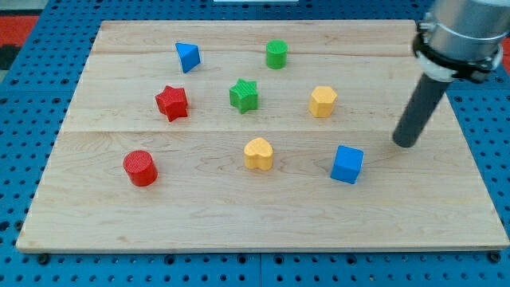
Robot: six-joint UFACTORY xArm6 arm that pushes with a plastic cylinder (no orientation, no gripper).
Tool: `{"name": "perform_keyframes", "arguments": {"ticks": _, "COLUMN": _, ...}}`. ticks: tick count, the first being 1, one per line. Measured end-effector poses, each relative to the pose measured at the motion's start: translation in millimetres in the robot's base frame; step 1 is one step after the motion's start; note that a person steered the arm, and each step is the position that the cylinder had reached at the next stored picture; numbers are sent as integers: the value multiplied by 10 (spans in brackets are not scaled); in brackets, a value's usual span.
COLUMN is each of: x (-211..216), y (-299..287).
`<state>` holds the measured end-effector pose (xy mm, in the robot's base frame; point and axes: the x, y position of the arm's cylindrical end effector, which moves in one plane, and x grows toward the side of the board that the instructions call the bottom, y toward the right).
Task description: Slide hexagon to vertically below the green circle
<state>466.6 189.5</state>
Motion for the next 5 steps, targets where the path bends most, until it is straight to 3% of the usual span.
{"name": "perform_keyframes", "arguments": {"ticks": 2, "x": -67, "y": -860}}
{"name": "perform_keyframes", "arguments": {"ticks": 3, "x": -329, "y": -587}}
{"name": "perform_keyframes", "arguments": {"ticks": 4, "x": -704, "y": -686}}
{"name": "perform_keyframes", "arguments": {"ticks": 5, "x": -724, "y": -1135}}
